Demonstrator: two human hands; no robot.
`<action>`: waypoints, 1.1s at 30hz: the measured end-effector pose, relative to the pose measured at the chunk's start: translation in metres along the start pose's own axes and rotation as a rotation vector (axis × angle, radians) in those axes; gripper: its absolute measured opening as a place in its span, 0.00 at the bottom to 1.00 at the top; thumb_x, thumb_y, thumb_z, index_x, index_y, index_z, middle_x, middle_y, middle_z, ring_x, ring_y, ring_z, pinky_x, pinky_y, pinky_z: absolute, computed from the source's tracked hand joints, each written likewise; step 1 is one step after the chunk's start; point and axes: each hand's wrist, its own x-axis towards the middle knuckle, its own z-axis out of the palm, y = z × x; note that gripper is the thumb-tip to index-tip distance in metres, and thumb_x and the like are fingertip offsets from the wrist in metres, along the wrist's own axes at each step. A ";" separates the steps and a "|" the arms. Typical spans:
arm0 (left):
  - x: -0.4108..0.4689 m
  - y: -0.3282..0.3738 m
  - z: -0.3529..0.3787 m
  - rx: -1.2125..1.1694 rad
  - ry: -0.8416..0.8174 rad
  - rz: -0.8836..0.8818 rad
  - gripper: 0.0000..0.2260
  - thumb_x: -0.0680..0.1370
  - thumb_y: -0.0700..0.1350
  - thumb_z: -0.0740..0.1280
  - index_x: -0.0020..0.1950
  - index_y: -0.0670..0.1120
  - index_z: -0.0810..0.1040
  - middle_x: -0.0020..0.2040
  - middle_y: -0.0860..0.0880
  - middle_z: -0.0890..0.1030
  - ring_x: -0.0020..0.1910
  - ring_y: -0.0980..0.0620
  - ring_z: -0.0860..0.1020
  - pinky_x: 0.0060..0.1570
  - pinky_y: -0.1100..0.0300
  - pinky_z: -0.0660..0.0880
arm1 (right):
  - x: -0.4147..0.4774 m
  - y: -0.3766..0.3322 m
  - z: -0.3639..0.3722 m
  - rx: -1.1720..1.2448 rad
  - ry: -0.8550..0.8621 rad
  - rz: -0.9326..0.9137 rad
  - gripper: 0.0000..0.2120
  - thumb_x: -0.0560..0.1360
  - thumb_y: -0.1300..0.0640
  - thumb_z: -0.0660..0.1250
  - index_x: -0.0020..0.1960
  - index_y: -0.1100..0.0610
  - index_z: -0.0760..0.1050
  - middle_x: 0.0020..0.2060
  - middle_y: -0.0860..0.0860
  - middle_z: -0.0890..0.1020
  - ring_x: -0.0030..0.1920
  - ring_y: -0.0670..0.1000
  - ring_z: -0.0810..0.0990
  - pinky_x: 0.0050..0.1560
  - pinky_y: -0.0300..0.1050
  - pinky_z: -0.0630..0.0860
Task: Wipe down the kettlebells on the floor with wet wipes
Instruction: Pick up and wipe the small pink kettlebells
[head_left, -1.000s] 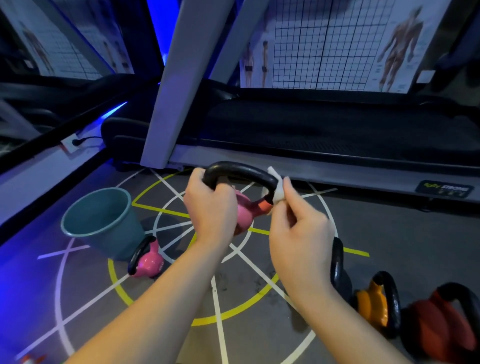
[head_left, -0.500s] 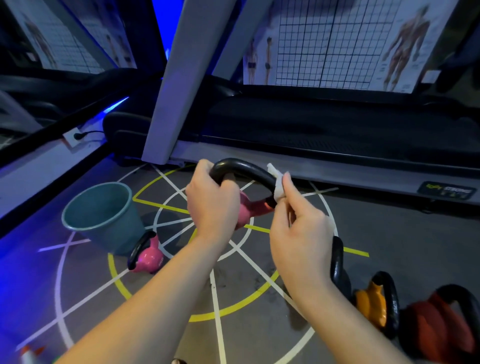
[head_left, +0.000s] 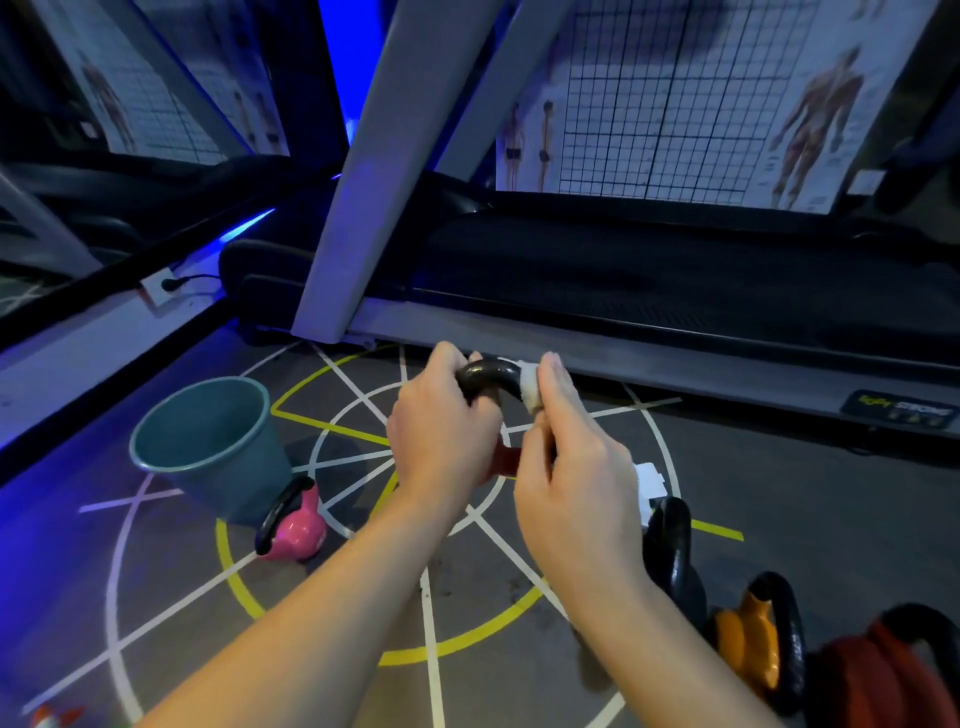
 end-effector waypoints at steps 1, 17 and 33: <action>0.000 0.000 0.001 0.009 -0.022 0.005 0.06 0.76 0.40 0.65 0.42 0.49 0.71 0.34 0.52 0.76 0.37 0.46 0.74 0.38 0.51 0.69 | 0.003 -0.002 0.000 -0.010 -0.012 -0.030 0.28 0.81 0.59 0.56 0.81 0.51 0.60 0.76 0.46 0.70 0.75 0.42 0.68 0.70 0.53 0.74; 0.001 0.003 0.006 0.132 -0.083 0.034 0.05 0.79 0.42 0.64 0.45 0.50 0.70 0.35 0.54 0.73 0.39 0.46 0.73 0.42 0.51 0.67 | 0.010 -0.008 -0.016 -0.015 -0.211 -0.008 0.29 0.82 0.63 0.58 0.81 0.48 0.59 0.76 0.35 0.57 0.77 0.40 0.63 0.75 0.49 0.68; -0.001 0.005 0.006 0.152 -0.060 0.017 0.06 0.78 0.42 0.64 0.45 0.50 0.69 0.34 0.54 0.73 0.38 0.45 0.72 0.43 0.52 0.64 | 0.007 0.008 -0.024 -0.002 -0.200 0.083 0.28 0.82 0.61 0.56 0.80 0.44 0.62 0.70 0.42 0.76 0.50 0.51 0.76 0.51 0.48 0.73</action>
